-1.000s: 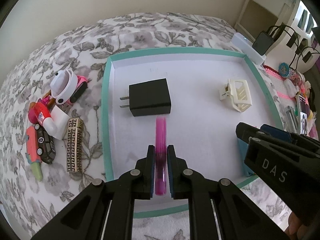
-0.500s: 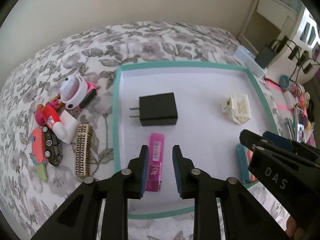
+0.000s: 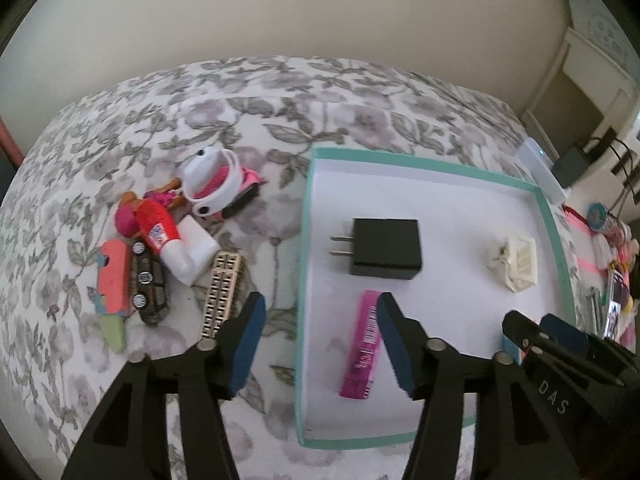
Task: Organize rigid objects
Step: 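Move both grippers back from the tray over the pile of objects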
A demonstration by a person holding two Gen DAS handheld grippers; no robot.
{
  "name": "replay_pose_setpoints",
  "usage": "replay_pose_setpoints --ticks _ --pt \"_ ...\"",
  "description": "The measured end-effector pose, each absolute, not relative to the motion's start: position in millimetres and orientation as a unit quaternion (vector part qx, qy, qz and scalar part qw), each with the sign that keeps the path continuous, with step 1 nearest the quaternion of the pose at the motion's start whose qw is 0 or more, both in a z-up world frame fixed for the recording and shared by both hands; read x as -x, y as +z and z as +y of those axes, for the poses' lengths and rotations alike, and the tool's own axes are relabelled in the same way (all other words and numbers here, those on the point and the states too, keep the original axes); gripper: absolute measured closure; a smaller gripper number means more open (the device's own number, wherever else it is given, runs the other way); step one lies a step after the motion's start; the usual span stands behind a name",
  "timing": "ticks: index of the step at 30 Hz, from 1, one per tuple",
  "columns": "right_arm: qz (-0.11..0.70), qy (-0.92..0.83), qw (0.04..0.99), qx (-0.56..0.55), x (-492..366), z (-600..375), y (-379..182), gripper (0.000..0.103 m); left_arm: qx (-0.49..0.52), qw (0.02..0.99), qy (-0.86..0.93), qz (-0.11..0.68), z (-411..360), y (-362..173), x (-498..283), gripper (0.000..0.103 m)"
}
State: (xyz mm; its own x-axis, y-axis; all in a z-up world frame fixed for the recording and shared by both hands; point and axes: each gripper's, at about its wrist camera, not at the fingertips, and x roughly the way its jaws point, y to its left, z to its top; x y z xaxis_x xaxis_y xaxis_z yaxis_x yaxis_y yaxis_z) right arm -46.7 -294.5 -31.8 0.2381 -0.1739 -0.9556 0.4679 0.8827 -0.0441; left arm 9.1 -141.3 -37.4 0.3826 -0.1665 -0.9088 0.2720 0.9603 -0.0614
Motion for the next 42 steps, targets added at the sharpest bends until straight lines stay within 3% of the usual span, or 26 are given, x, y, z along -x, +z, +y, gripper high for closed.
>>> replay_pose_setpoints --ticks 4,11,14,20,29,42 --pt "0.583 -0.208 0.775 -0.125 46 -293 -35 0.048 -0.049 0.834 -0.112 0.538 -135 -38 -13 0.025" --pt "0.579 -0.208 0.778 -0.125 46 -293 -36 0.035 -0.047 0.840 -0.093 0.533 -127 -39 -16 0.012" --pt "0.576 -0.208 0.781 -0.127 46 -293 -36 0.025 -0.047 0.841 -0.091 0.531 -124 -39 -17 0.011" --pt "0.573 -0.207 0.783 -0.123 45 -290 -36 0.021 -0.048 0.842 -0.086 0.530 -121 -39 -19 0.011" --pt "0.569 -0.214 0.785 -0.117 45 -287 -36 0.002 -0.043 0.844 -0.078 0.529 -114 -39 -23 0.003" --pt "0.566 -0.204 0.791 -0.107 35 -270 -34 0.001 -0.019 0.847 -0.042 0.529 -72 -31 -40 0.003"
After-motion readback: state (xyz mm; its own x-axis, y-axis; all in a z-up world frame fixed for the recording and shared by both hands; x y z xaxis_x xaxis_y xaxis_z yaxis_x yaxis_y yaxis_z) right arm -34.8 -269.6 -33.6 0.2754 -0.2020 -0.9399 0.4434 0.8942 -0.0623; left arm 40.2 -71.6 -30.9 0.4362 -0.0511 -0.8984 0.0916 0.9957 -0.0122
